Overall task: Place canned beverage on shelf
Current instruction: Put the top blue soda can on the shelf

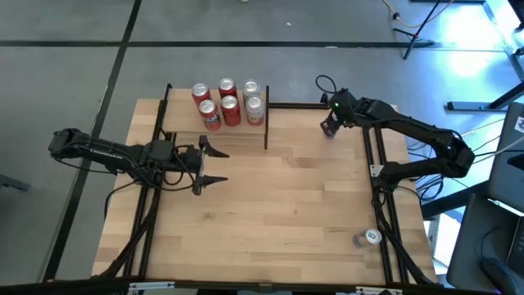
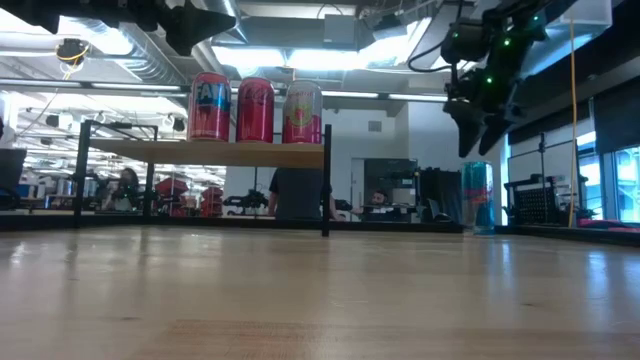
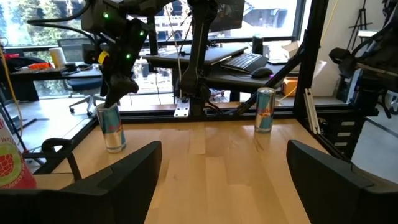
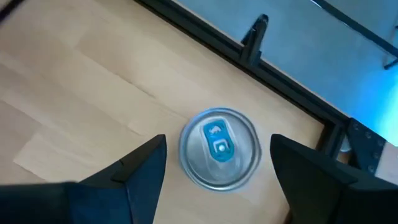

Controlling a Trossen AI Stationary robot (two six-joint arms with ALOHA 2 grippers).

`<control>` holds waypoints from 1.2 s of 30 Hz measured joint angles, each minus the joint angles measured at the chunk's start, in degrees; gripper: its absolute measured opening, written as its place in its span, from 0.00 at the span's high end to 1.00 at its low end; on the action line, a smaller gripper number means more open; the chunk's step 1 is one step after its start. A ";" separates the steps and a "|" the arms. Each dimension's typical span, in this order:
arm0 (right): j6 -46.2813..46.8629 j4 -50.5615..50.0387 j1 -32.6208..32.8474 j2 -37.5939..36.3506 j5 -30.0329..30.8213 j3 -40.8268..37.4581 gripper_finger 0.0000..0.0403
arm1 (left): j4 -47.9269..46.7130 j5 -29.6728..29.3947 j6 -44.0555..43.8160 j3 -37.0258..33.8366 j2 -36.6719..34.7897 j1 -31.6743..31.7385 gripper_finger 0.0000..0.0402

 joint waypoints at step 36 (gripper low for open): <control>-0.42 -0.45 2.02 3.44 -0.73 3.60 0.33 | -0.10 0.00 0.04 0.00 -0.01 0.02 0.21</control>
